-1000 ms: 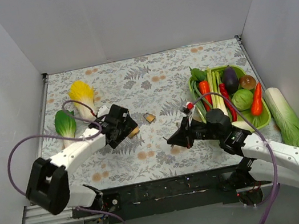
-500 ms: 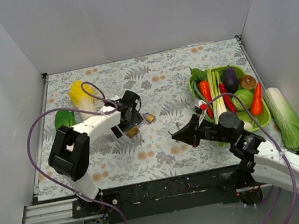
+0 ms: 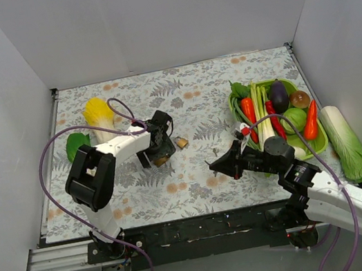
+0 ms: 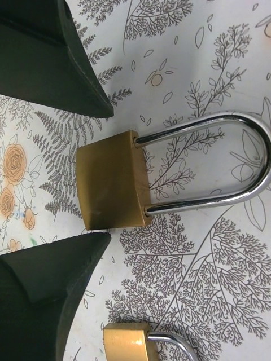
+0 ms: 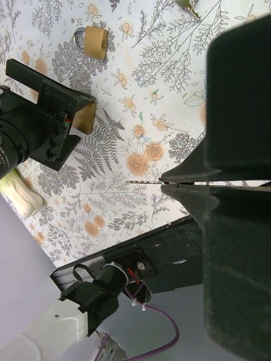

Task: Unlock with the key
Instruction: Pick up the lock from the center of the board.

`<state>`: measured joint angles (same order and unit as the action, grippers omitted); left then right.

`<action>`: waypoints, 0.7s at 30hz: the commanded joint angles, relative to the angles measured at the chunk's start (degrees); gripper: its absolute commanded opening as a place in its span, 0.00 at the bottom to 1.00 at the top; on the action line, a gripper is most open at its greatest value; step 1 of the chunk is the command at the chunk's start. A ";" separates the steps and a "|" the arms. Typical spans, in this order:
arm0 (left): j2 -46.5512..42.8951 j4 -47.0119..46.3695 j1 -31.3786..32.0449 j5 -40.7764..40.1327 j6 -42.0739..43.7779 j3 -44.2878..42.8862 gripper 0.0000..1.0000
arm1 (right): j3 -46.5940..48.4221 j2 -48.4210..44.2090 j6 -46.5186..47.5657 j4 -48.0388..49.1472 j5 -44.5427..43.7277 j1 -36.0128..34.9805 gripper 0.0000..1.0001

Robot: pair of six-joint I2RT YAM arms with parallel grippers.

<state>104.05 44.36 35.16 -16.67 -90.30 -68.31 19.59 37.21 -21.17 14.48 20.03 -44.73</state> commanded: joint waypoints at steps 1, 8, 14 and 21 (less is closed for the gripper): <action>1.32 -1.29 -0.61 1.63 2.59 -1.56 0.81 | -0.96 -0.65 0.34 1.78 -0.34 -0.01 0.01; 0.90 -4.54 -2.81 3.91 3.90 0.54 0.70 | -1.40 -0.74 0.07 2.04 -0.35 0.08 0.01; 1.86 -6.12 -3.34 5.94 5.40 0.99 0.69 | -1.40 0.14 0.08 2.39 0.01 -0.01 0.01; 1.69 -9.02 -3.34 9.45 8.21 2.66 0.61 | -1.31 1.11 0.16 2.75 0.18 -0.01 0.01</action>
<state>105.03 39.94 32.01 -11.42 -84.18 -68.25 17.98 38.11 -21.17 14.31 20.01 -44.73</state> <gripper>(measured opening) 0.630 0.023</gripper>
